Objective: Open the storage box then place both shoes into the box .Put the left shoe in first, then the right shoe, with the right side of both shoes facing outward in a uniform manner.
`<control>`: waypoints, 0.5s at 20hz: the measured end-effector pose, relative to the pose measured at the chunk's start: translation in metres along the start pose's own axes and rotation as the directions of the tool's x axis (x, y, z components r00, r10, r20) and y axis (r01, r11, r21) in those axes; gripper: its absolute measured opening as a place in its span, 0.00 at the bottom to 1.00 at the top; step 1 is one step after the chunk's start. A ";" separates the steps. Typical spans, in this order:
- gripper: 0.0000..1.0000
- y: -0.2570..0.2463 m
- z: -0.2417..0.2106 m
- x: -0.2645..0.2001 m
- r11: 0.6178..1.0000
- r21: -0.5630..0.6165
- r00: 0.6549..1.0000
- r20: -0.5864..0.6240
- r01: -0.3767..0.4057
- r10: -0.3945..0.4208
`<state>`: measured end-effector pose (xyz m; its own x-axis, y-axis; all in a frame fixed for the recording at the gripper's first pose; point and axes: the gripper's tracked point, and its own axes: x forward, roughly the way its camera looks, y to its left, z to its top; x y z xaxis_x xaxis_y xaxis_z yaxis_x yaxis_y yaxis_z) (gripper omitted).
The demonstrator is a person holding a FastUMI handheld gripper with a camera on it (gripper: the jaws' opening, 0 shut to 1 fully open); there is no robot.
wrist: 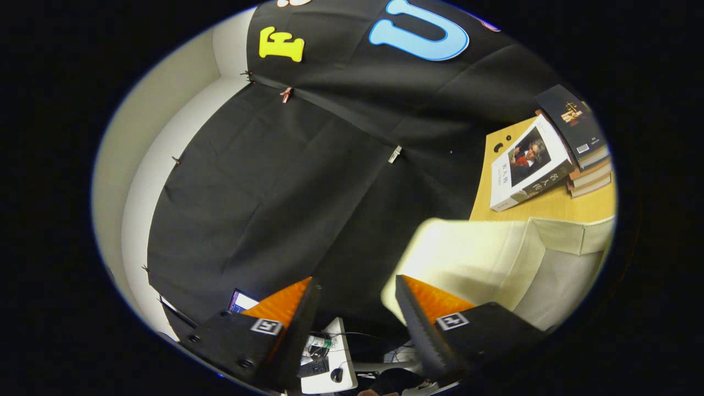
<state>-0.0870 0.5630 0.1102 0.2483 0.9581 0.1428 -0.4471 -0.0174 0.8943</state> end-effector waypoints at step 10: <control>0.96 -0.019 -0.006 -0.064 0.953 -0.265 0.989 0.058 0.146 -0.135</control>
<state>-0.0992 0.5038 0.0814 0.3554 0.9336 0.0448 -0.6177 0.1986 0.7609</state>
